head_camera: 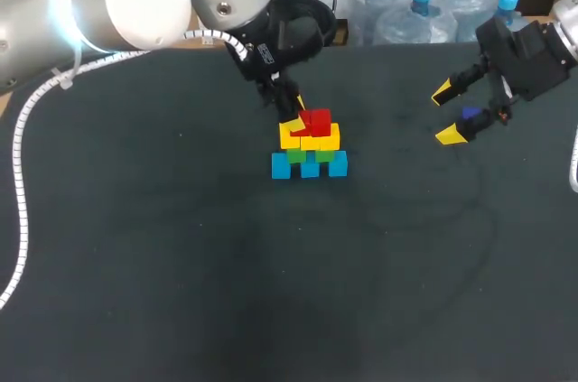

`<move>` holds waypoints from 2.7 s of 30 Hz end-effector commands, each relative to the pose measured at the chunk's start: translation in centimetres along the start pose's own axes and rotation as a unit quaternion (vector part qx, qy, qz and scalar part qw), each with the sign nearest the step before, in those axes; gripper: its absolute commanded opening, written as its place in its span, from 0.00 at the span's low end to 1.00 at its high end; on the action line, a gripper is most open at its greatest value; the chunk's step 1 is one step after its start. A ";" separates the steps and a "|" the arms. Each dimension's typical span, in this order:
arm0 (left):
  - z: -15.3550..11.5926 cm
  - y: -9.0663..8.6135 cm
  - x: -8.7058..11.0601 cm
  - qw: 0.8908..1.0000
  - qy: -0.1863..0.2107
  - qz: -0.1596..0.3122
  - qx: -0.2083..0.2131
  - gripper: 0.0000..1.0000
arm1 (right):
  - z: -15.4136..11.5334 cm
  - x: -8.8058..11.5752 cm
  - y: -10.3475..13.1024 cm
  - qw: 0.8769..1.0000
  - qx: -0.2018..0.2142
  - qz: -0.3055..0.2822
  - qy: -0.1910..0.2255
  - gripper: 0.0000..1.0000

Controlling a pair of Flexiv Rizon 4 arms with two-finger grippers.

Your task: Place the blue cubes, place green cubes on the blue cubes, place the yellow cubes on the green cubes, then place the red cubes on the yellow cubes, and place purple cube on the red cubes.

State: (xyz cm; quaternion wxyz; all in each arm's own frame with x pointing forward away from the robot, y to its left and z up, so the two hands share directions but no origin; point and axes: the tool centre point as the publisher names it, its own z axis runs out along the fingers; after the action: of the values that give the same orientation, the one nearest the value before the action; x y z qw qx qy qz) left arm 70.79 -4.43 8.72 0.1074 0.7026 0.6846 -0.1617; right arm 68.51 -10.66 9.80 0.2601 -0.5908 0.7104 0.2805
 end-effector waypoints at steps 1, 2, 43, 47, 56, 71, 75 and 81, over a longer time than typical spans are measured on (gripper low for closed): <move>0.0 0.2 -0.1 1.000 0.002 0.000 0.002 0.00 | 0.1 0.0 -0.1 1.000 -0.001 0.000 -0.001 1.00; 0.0 0.2 -0.1 1.000 0.002 0.000 0.002 0.00 | 0.1 0.0 -0.1 1.000 -0.001 0.000 -0.001 1.00; -1.0 -0.2 -0.4 1.000 0.002 0.000 -0.002 1.00 | 0.1 0.0 -0.1 1.000 -0.001 0.000 -0.001 1.00; -1.7 -0.5 -0.4 1.000 -0.003 0.003 -0.009 1.00 | 0.1 0.0 -0.1 1.000 -0.001 0.000 -0.001 1.00; -3.4 -1.1 1.4 1.000 -0.009 -0.003 -0.028 1.00 | 0.1 0.0 -0.1 1.000 -0.001 0.000 -0.001 1.00; -3.1 -1.5 3.0 0.999 -0.012 -0.009 -0.033 0.00 | 0.1 0.0 -0.1 1.000 -0.001 0.000 -0.001 1.00; -2.7 -1.2 3.1 0.999 -0.013 -0.007 -0.029 0.00 | 0.1 0.0 -0.1 1.000 -0.001 0.000 -0.001 1.00; -2.0 -1.0 3.1 1.000 -0.014 -0.008 -0.022 0.00 | 0.1 0.0 -0.1 1.000 -0.001 0.000 -0.001 1.00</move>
State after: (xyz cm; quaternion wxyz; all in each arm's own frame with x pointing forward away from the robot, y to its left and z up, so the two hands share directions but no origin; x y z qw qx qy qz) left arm 69.53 -0.60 9.79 0.1345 0.6909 0.6934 -0.1541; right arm 68.51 -10.66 9.81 0.2601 -0.5908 0.7104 0.2805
